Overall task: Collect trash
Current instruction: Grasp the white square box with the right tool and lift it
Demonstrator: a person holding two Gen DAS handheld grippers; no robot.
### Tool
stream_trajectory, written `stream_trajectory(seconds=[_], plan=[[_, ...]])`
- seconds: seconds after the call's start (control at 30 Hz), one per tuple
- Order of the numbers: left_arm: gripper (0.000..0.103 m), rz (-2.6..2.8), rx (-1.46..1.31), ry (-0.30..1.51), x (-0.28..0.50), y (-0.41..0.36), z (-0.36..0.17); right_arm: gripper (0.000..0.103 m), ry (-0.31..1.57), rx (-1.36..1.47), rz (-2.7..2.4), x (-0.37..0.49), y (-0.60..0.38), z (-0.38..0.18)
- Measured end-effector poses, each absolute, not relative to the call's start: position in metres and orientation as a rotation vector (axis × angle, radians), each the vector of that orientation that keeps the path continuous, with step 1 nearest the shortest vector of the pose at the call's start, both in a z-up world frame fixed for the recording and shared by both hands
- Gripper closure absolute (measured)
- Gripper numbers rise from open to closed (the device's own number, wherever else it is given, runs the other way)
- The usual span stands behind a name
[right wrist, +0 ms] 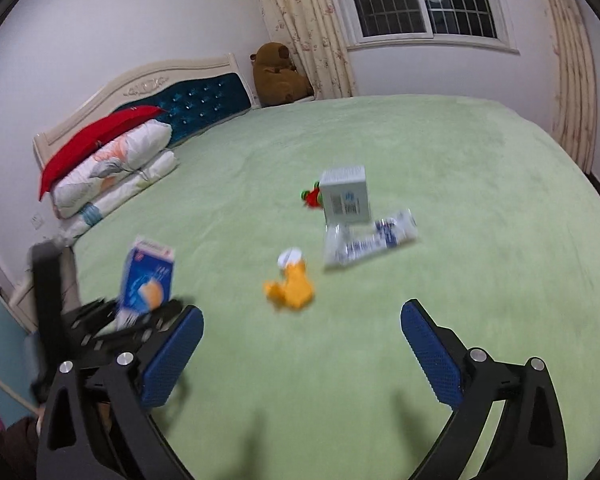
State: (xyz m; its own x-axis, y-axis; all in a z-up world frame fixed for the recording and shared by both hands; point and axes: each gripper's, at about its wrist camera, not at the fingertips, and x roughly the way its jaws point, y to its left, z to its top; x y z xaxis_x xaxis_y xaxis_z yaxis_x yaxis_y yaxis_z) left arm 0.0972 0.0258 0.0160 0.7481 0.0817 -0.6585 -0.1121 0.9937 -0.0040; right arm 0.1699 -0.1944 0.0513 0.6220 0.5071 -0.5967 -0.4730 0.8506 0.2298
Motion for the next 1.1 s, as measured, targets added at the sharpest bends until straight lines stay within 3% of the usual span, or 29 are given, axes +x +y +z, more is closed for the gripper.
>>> stream_trajectory(seconds=[0.5,0.83,0.9,0.97,1.1], plan=[[0.061,0.048,-0.013,0.671,0.09,0.021,0.009,0.006,0.818,-0.042,0.43,0.342,-0.111,0.019],[0.061,0.01,-0.086,0.677,0.092,0.028,0.011,0.007,0.874,-0.05,0.375,0.393,-0.087,-0.011],[0.061,0.007,-0.093,0.684,0.093,0.028,0.01,0.019,0.879,-0.046,0.362,0.397,-0.086,-0.014],[0.061,0.005,-0.099,0.689,0.094,0.028,0.011,0.041,0.89,-0.027,0.349,0.4,-0.089,-0.016],[0.061,0.002,-0.112,0.692,0.094,0.028,0.012,0.042,0.83,0.021,0.352,0.392,-0.101,-0.001]])
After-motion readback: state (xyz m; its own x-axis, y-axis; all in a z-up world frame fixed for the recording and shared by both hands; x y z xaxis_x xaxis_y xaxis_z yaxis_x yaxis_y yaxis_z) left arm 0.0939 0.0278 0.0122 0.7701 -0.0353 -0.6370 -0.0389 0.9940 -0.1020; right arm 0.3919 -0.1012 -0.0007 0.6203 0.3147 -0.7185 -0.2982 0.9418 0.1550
